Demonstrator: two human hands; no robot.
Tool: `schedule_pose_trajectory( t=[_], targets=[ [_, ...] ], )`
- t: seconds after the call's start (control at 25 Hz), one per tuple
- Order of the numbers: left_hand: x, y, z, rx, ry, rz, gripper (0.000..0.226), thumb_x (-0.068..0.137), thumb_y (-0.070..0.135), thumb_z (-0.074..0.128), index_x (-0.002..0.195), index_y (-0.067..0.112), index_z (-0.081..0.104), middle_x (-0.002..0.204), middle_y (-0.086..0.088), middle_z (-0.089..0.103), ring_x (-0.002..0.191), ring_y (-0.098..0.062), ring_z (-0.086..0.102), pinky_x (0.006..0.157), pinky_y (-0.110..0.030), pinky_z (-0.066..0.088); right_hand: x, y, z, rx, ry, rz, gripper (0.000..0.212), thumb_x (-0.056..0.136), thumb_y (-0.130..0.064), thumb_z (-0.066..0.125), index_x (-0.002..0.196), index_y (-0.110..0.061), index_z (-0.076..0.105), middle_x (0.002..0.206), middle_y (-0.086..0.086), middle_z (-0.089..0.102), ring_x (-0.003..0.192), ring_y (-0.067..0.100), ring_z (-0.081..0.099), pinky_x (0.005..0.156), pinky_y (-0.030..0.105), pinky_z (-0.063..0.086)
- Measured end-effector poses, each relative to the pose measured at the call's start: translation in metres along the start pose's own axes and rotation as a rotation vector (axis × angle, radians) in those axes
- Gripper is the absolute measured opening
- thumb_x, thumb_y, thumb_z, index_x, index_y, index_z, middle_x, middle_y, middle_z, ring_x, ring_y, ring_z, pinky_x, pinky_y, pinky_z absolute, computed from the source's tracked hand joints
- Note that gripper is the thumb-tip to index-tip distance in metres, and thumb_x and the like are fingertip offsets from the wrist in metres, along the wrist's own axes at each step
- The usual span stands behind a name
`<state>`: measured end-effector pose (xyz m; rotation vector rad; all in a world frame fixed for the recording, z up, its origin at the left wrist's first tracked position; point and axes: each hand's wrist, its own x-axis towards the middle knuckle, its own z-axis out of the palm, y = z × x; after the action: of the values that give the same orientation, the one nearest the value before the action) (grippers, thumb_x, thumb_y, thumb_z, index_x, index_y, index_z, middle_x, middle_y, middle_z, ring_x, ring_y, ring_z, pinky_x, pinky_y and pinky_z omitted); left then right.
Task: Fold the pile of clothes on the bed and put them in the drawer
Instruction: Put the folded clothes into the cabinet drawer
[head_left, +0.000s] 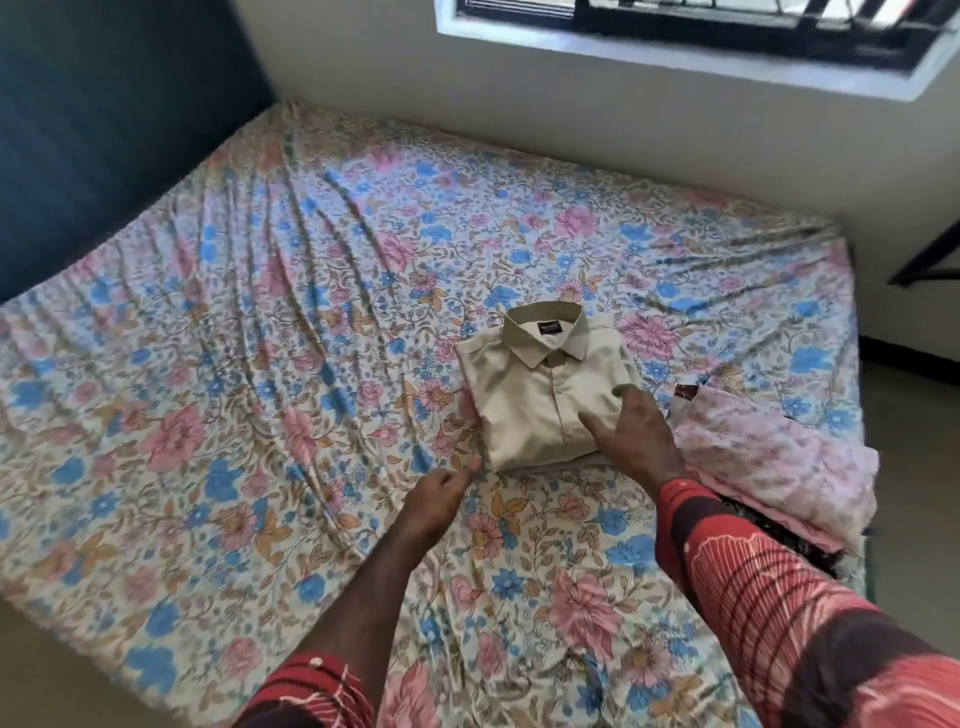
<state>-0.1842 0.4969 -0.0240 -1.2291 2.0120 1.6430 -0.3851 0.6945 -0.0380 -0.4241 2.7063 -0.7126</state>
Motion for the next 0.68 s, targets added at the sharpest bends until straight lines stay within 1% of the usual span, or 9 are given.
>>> schedule_pose_trajectory(
  t=[0.08, 0.12, 0.24, 0.36, 0.44, 0.52, 0.56, 0.6, 0.68],
  targets=[
    [0.035, 0.007, 0.011, -0.100, -0.054, -0.058, 0.100, 0.076, 0.085, 0.049, 0.146, 0.014, 0.048, 0.153, -0.015, 0.047, 0.136, -0.032, 0.048, 0.112, -0.054, 0.038, 0.040, 0.018, 0.005, 0.034, 0.006, 0.067, 0.087, 0.085, -0.068, 0.066, 0.146, -0.015, 0.034, 0.144, 0.015, 0.043, 0.128, 0.034, 0.049, 0.104, 0.051, 0.048],
    [0.051, 0.013, 0.016, -0.123, -0.068, -0.053, 0.099, 0.078, 0.085, 0.047, 0.149, 0.016, 0.045, 0.158, -0.014, 0.041, 0.140, -0.031, 0.043, 0.115, -0.058, 0.033, 0.059, 0.025, 0.007, 0.067, 0.007, 0.098, 0.093, 0.083, -0.070, 0.067, 0.148, -0.013, 0.032, 0.146, 0.017, 0.042, 0.130, 0.035, 0.048, 0.106, 0.051, 0.046],
    [0.104, 0.023, 0.030, -0.202, -0.060, -0.026, 0.102, 0.077, 0.088, 0.050, 0.153, 0.021, 0.039, 0.163, -0.012, 0.032, 0.145, -0.032, 0.035, 0.118, -0.063, 0.028, 0.112, 0.049, 0.022, 0.188, -0.047, 0.172, 0.108, 0.077, -0.074, 0.071, 0.152, -0.009, 0.028, 0.151, 0.020, 0.040, 0.136, 0.038, 0.045, 0.110, 0.051, 0.044],
    [0.164, 0.024, 0.041, -0.256, -0.054, -0.024, 0.132, 0.054, 0.099, 0.057, 0.159, 0.026, 0.028, 0.166, -0.007, 0.027, 0.148, -0.034, 0.030, 0.117, -0.067, 0.025, 0.154, 0.074, 0.048, 0.285, -0.108, 0.246, 0.127, 0.062, -0.087, 0.072, 0.151, -0.010, 0.026, 0.149, 0.016, 0.046, 0.131, 0.036, 0.052, 0.108, 0.050, 0.048],
    [0.196, 0.024, 0.043, -0.281, -0.043, -0.050, 0.144, 0.040, 0.102, 0.061, 0.158, 0.027, 0.027, 0.163, -0.006, 0.033, 0.145, -0.034, 0.035, 0.115, -0.066, 0.028, 0.169, 0.084, 0.059, 0.373, -0.156, 0.296, 0.136, 0.053, -0.091, 0.075, 0.152, -0.012, 0.025, 0.142, 0.006, 0.052, 0.123, 0.029, 0.057, 0.106, 0.047, 0.050],
    [0.224, 0.025, 0.048, -0.351, -0.071, -0.081, 0.135, 0.044, 0.098, 0.068, 0.154, 0.026, 0.036, 0.154, -0.008, 0.047, 0.134, -0.034, 0.049, 0.110, -0.059, 0.039, 0.189, 0.096, 0.070, 0.481, -0.220, 0.351, 0.133, 0.045, -0.089, 0.081, 0.147, -0.012, 0.043, 0.137, -0.001, 0.062, 0.114, 0.021, 0.066, 0.102, 0.043, 0.054],
    [0.234, 0.027, 0.049, -0.370, -0.096, -0.080, 0.127, 0.047, 0.094, 0.071, 0.150, 0.025, 0.043, 0.145, -0.008, 0.057, 0.125, -0.032, 0.057, 0.103, -0.051, 0.046, 0.196, 0.101, 0.075, 0.523, -0.232, 0.380, 0.130, 0.040, -0.088, 0.083, 0.143, -0.014, 0.050, 0.134, 0.000, 0.066, 0.110, 0.023, 0.070, 0.099, 0.043, 0.056],
    [0.245, 0.028, 0.052, -0.381, -0.124, -0.061, 0.118, 0.051, 0.090, 0.072, 0.145, 0.024, 0.048, 0.135, -0.008, 0.064, 0.117, -0.031, 0.063, 0.095, -0.045, 0.051, 0.205, 0.109, 0.082, 0.559, -0.224, 0.412, 0.135, 0.036, -0.088, 0.084, 0.143, -0.015, 0.049, 0.134, 0.001, 0.065, 0.109, 0.026, 0.070, 0.098, 0.046, 0.057],
    [0.263, 0.027, 0.058, -0.350, -0.149, -0.047, 0.117, 0.049, 0.093, 0.070, 0.140, 0.022, 0.054, 0.125, -0.008, 0.070, 0.110, -0.032, 0.068, 0.092, -0.044, 0.054, 0.212, 0.117, 0.090, 0.564, -0.180, 0.441, 0.145, 0.031, -0.091, 0.083, 0.146, -0.012, 0.043, 0.135, 0.004, 0.062, 0.113, 0.031, 0.068, 0.099, 0.048, 0.056]
  ],
)
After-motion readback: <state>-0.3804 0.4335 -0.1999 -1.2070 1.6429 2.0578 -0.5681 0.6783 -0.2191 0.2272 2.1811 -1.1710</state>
